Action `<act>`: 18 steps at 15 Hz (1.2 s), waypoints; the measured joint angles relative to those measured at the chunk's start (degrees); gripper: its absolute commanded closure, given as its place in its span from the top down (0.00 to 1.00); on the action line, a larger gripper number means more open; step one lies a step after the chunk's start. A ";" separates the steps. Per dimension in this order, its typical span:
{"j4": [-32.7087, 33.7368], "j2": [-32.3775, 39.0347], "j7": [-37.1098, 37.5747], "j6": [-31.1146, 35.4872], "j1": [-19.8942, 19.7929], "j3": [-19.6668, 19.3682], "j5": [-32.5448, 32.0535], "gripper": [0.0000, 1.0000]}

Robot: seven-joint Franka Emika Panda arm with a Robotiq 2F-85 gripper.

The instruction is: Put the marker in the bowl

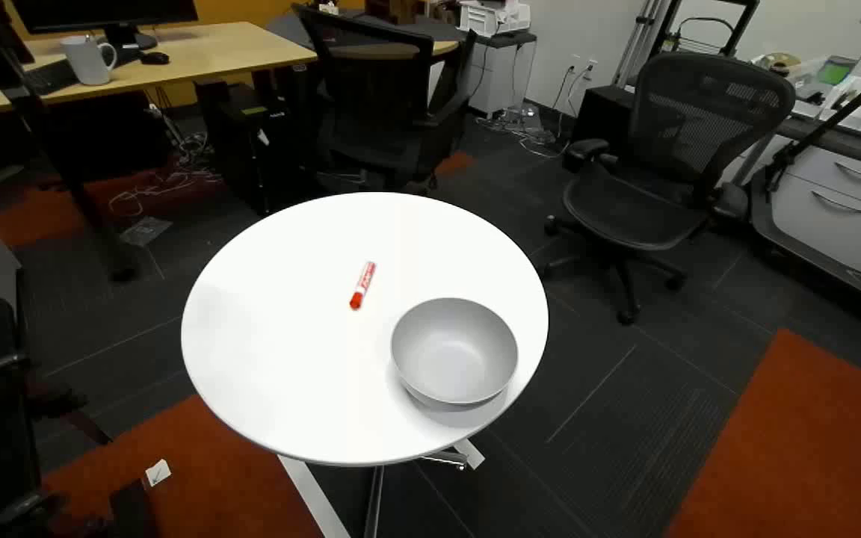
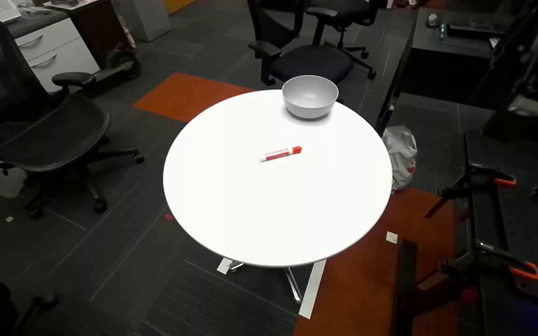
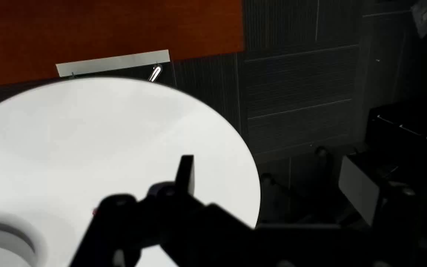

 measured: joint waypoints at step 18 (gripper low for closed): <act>2.81 2.06 -2.88 0.00 -2.53 -0.67 -8.03 1.00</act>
